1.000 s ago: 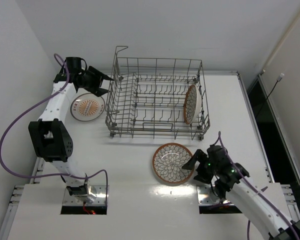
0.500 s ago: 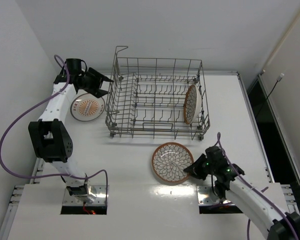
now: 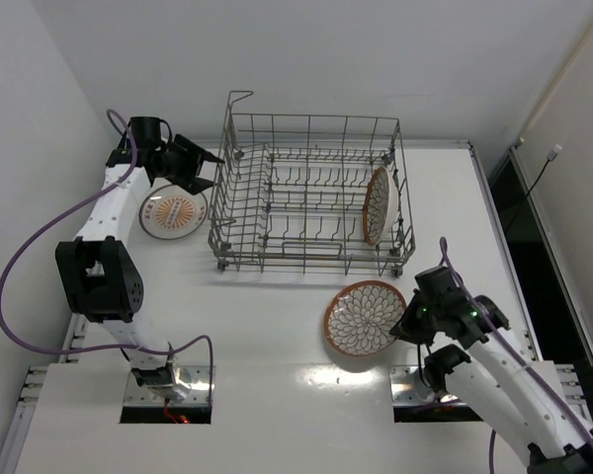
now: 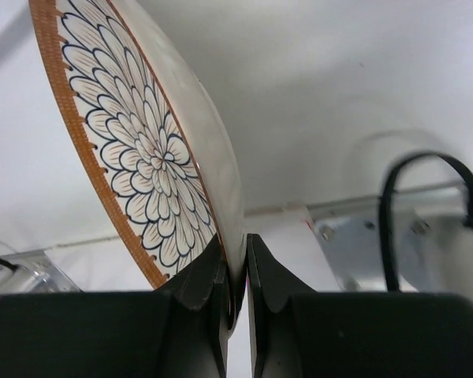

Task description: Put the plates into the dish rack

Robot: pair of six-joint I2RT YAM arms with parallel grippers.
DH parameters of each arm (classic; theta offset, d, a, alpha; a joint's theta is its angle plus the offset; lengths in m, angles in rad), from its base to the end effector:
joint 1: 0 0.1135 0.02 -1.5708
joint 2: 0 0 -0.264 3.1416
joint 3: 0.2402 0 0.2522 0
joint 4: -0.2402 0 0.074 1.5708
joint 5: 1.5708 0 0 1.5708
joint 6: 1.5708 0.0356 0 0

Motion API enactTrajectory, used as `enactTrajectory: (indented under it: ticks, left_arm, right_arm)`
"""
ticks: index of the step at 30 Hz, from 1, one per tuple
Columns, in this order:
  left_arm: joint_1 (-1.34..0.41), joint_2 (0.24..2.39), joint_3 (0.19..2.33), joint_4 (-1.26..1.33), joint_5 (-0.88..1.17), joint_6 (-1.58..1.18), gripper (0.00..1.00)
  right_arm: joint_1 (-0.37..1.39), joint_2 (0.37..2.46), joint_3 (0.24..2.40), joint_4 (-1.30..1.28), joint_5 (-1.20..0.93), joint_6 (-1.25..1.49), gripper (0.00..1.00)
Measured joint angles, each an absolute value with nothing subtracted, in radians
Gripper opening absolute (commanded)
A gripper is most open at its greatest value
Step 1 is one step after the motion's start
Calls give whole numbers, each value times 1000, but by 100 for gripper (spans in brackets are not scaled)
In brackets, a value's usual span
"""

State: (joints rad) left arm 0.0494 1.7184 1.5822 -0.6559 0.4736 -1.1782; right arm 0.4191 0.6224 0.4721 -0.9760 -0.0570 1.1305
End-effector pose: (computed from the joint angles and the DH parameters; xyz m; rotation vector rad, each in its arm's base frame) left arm 0.3842 0.0027 0.3256 -1.2474 2.2036 -1.0668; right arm 0.0940 0.0441 0.1912 0.9651 2.6499 0.5033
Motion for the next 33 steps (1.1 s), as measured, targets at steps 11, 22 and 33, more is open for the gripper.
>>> enactTrajectory:
  ticks: [11,22,33]
  left_arm:
    - [49,1718,1581,-657,471,-1167,55]
    - [49,1718,1581,-658,471,-1164,55]
    - [49,1718,1581,-666,471,-1164,55]
  right_arm:
    - [420,608,1044,-1405,103,1042,0]
    - [420,1090,1695,-1476,347,889,0]
    - [423,1549,1948,-1406,675,759,0]
